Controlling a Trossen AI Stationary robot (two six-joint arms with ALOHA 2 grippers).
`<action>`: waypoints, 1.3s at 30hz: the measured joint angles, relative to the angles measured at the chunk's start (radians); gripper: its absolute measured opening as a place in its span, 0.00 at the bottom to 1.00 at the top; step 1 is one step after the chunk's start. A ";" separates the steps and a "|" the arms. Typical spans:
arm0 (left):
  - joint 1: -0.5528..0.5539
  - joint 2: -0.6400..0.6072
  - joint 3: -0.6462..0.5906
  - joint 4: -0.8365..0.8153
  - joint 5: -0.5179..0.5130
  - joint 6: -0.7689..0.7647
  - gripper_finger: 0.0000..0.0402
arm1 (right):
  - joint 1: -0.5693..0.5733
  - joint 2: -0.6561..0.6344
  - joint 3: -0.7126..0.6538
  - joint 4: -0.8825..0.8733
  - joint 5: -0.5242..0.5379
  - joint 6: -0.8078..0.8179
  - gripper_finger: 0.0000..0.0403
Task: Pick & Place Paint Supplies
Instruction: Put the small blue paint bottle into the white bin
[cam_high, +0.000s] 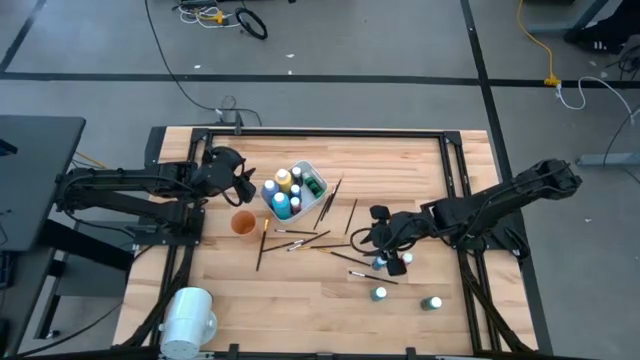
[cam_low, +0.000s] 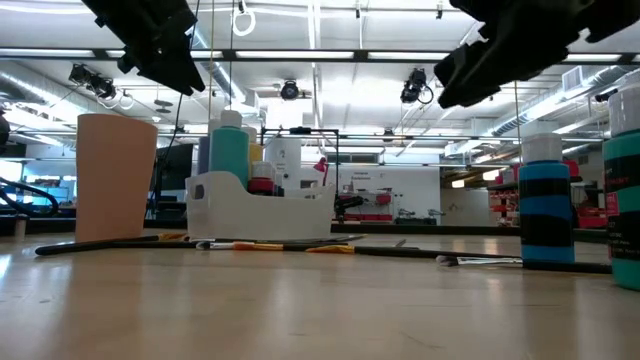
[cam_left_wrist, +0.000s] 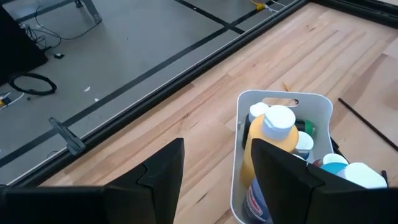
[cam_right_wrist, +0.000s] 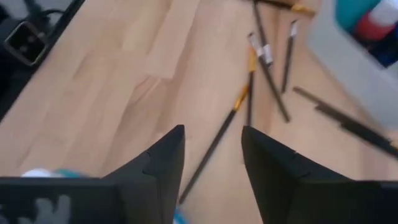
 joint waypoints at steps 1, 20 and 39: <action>0.000 0.000 0.000 0.000 0.000 -0.001 0.49 | 0.000 0.000 0.000 -0.011 -0.020 0.003 0.43; 0.000 0.000 0.000 0.000 -0.083 -0.006 0.49 | 0.057 0.001 -0.006 -0.216 -0.037 0.102 0.52; 0.000 0.000 0.000 0.000 -0.098 0.016 0.49 | 0.069 0.001 -0.071 -0.143 -0.063 0.073 0.28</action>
